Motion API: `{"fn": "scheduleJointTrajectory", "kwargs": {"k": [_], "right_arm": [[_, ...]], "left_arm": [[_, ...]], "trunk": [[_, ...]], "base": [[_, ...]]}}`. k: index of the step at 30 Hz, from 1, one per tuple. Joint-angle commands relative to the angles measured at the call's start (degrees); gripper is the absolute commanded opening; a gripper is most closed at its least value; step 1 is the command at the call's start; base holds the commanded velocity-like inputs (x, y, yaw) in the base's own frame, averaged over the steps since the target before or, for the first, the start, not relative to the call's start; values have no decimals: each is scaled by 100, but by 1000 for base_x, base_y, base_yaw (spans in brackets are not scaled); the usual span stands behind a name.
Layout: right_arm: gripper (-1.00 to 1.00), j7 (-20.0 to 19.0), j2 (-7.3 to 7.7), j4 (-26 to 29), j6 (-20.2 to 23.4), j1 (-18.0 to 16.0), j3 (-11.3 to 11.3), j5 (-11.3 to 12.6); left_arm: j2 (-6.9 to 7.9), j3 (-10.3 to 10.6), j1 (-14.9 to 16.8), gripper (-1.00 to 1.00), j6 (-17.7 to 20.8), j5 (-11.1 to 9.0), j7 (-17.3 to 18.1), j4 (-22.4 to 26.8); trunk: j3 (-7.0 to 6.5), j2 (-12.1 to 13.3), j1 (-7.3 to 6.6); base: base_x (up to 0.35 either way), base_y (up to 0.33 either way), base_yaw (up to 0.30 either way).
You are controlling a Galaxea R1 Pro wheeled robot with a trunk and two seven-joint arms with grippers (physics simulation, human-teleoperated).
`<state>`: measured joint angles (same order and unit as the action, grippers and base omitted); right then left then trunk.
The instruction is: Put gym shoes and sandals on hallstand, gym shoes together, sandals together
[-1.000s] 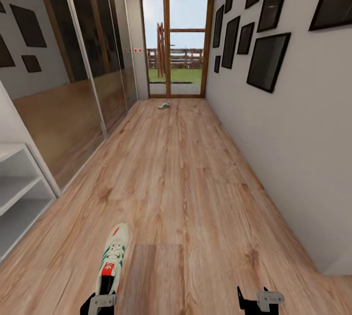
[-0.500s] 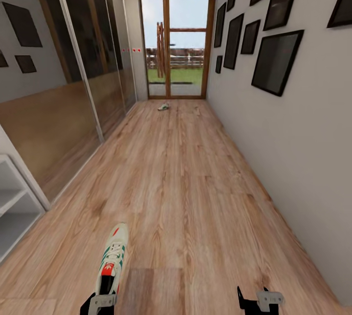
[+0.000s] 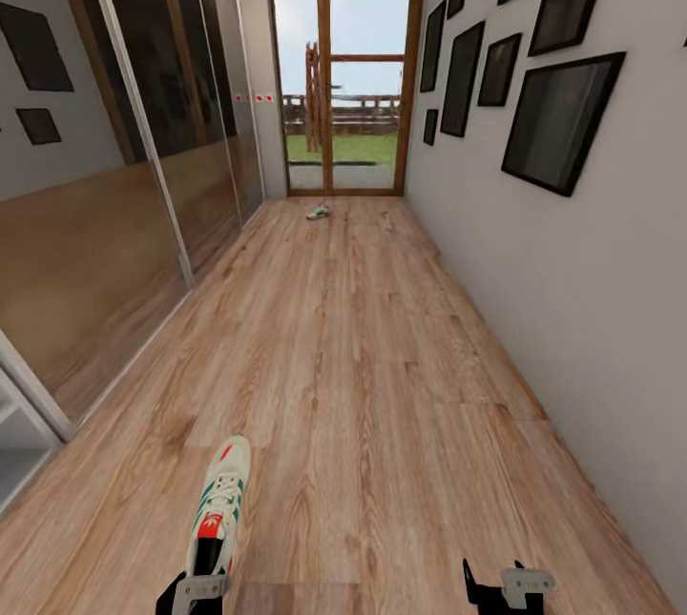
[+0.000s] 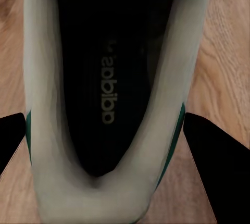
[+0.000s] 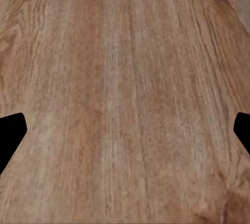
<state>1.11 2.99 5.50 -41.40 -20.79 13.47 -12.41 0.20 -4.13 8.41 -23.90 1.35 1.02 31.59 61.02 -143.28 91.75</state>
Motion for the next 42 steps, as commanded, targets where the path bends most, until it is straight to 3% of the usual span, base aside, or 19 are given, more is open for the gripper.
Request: {"fn": "scheduleJointTrajectory", "kwargs": {"k": [1,42], "right_arm": [[100,12,0,-5,-17,-4,42,-60],[100,12,-9,-13,-17,-4,42,-60]], "left_arm": [[-2,-17,3,-100,-18,14,17,-3],[-2,-17,3,-100,-18,14,18,3]], "trunk": [[5,-2,2],[5,-2,2]], "base": [[340,0,0],[340,0,0]]}}
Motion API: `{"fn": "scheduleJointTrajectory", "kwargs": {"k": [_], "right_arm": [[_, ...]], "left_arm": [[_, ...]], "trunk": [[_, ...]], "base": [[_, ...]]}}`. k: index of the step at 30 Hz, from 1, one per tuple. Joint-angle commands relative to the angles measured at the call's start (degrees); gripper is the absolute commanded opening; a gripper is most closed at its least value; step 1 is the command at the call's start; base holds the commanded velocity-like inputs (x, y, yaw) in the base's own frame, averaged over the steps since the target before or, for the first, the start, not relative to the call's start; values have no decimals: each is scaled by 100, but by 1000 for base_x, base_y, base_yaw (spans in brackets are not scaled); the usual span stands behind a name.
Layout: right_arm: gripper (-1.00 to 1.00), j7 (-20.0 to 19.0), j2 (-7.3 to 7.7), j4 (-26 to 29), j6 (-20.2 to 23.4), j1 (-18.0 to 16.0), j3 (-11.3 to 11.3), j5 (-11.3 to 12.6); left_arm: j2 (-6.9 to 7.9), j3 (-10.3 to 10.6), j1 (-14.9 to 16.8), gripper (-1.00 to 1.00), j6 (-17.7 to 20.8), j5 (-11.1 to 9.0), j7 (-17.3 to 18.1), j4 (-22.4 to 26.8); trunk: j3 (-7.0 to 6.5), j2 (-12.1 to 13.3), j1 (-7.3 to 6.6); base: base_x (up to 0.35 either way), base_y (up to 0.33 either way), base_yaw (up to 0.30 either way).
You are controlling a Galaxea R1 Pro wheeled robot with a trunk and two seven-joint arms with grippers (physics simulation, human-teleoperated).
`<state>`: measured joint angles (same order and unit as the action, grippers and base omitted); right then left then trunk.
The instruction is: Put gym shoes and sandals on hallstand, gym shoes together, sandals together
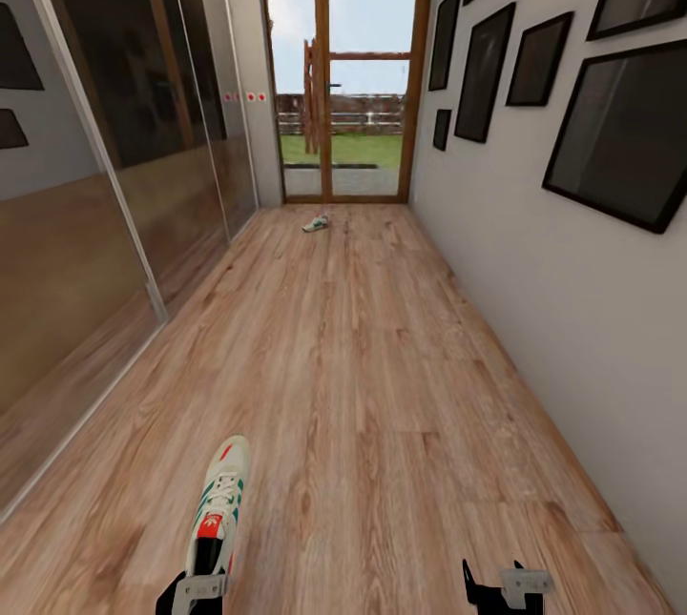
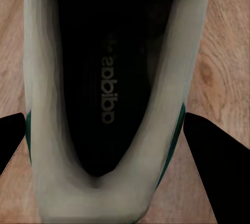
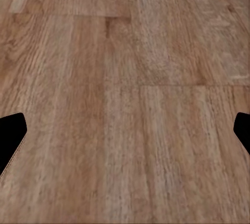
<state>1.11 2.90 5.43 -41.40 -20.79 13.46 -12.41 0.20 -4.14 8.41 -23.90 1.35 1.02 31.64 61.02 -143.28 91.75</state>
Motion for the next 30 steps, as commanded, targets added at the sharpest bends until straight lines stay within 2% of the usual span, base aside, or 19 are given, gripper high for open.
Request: {"fn": "scheduleJointTrajectory", "kwargs": {"k": [1,30], "right_arm": [[100,12,0,-6,-17,-4,42,-60],[100,13,3,-7,-17,-4,42,-60]], "left_arm": [[-2,-17,3,-100,-18,14,18,-3],[-2,-17,3,-100,-18,14,16,-6]], "trunk": [[5,-2,2],[5,-2,2]], "base": [[340,0,0],[340,0,0]]}}
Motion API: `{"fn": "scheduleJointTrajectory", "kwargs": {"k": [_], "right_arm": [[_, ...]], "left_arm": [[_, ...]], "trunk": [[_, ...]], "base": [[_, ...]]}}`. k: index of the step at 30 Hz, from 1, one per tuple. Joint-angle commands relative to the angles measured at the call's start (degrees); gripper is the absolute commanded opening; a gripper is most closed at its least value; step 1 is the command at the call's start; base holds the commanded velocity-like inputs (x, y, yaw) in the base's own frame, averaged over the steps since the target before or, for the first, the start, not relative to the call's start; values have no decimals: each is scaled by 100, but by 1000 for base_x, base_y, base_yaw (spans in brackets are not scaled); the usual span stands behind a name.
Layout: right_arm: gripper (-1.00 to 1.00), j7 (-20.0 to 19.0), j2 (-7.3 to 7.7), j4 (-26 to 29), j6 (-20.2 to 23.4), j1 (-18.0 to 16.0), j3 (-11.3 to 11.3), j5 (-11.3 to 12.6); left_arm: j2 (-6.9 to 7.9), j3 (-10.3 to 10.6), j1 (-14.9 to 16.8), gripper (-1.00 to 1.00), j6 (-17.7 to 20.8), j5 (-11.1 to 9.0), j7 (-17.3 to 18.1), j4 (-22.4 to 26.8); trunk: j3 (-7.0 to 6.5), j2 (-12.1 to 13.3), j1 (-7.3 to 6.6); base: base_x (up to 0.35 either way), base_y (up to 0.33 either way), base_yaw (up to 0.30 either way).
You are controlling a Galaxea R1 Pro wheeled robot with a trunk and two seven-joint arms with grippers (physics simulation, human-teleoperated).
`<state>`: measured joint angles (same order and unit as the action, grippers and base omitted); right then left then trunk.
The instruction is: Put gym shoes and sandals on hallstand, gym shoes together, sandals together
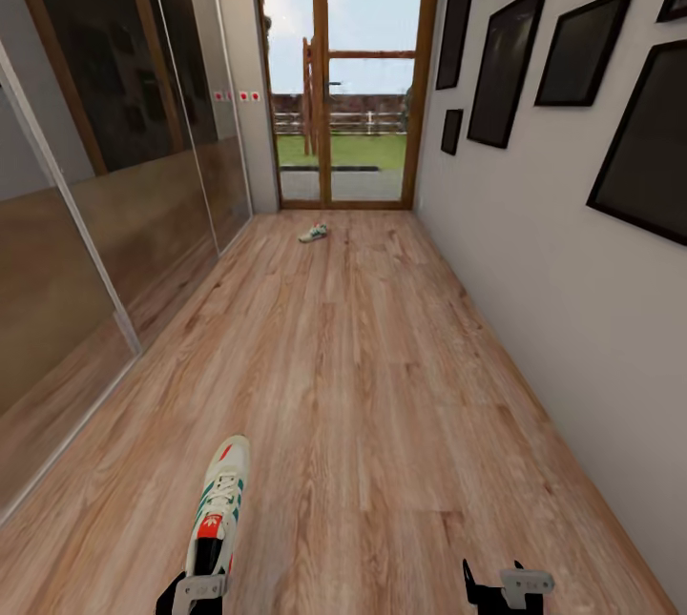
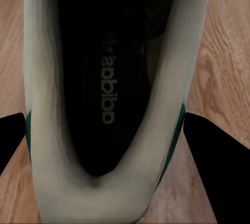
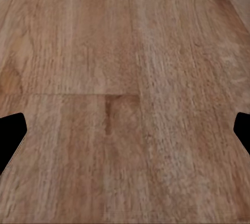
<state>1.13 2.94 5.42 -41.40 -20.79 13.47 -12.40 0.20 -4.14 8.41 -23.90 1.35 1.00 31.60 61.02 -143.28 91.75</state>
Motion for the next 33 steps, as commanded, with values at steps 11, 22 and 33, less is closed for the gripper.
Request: {"fn": "scheduleJointTrajectory", "kwargs": {"k": [11,22,33], "right_arm": [[100,10,2,-5,-17,-4,42,-60],[100,10,3,-5,-17,-4,42,-60],[100,10,1,-5,-17,-4,42,-60]], "left_arm": [[-2,-17,3,-100,-18,14,19,-5],[-2,-17,3,-100,-18,15,22,-5],[-2,-17,3,-100,-18,14,22,-5]], "trunk": [[5,-2,2],[5,-2,2],[5,-2,2]], "base": [[340,0,0],[340,0,0],[340,0,0]]}}
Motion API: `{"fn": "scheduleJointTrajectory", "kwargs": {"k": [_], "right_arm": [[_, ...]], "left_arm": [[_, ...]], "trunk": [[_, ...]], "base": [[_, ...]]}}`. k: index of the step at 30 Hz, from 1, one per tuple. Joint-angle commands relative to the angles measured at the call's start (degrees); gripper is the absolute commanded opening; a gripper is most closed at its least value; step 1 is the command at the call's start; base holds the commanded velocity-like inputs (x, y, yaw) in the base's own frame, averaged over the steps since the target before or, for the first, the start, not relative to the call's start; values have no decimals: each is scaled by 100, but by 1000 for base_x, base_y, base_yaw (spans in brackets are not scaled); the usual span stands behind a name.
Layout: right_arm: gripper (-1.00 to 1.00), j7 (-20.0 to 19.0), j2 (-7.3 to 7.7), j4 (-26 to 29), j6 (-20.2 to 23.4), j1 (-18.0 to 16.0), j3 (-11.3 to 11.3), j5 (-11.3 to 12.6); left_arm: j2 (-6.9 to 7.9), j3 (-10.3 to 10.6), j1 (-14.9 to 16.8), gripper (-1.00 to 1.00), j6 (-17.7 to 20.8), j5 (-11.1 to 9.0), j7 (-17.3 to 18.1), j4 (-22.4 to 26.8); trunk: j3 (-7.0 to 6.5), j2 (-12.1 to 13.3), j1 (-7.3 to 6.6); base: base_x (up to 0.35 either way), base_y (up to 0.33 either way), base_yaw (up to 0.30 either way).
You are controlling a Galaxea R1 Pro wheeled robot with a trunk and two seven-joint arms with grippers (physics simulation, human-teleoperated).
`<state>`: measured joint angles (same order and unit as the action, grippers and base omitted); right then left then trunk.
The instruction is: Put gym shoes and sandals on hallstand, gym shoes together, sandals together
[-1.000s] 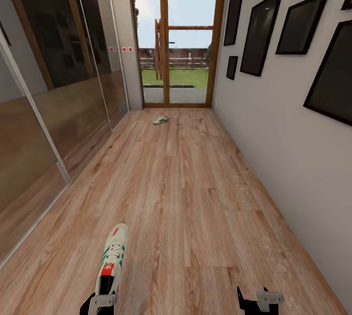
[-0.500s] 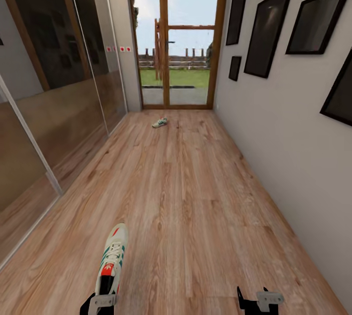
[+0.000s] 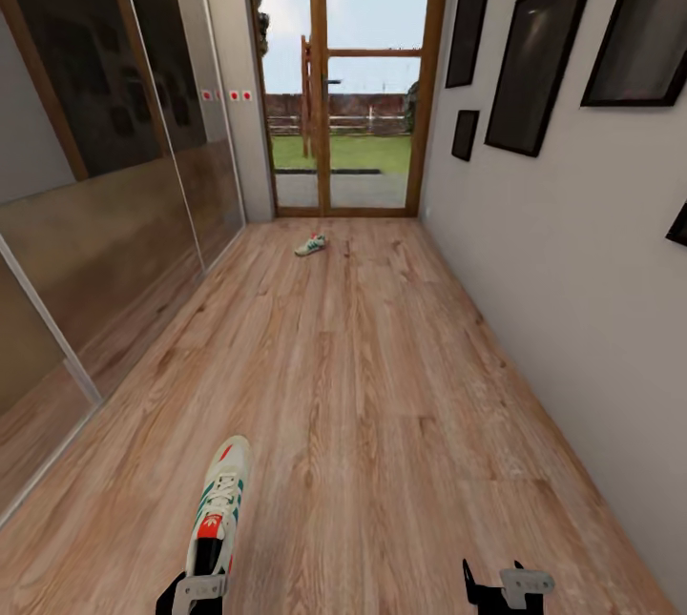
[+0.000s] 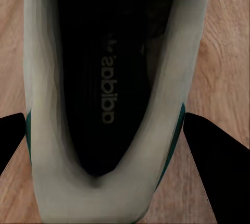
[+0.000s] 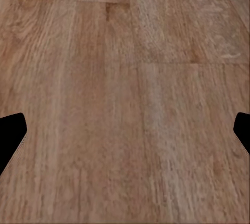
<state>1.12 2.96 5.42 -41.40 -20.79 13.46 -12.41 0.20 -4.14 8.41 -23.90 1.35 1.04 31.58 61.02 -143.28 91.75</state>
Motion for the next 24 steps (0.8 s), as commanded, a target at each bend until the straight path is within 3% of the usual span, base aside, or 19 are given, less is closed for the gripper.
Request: {"fn": "scheduleJointTrajectory", "kwargs": {"k": [1,24], "right_arm": [[100,12,-1,-5,-17,-4,43,-60],[100,19,3,-5,-17,-4,43,-60]], "left_arm": [[-2,-17,3,-100,-18,14,17,-2],[-2,-17,3,-100,-18,14,15,-2]], "trunk": [[5,-2,2],[5,-2,2]], "base": [[340,0,0],[340,0,0]]}}
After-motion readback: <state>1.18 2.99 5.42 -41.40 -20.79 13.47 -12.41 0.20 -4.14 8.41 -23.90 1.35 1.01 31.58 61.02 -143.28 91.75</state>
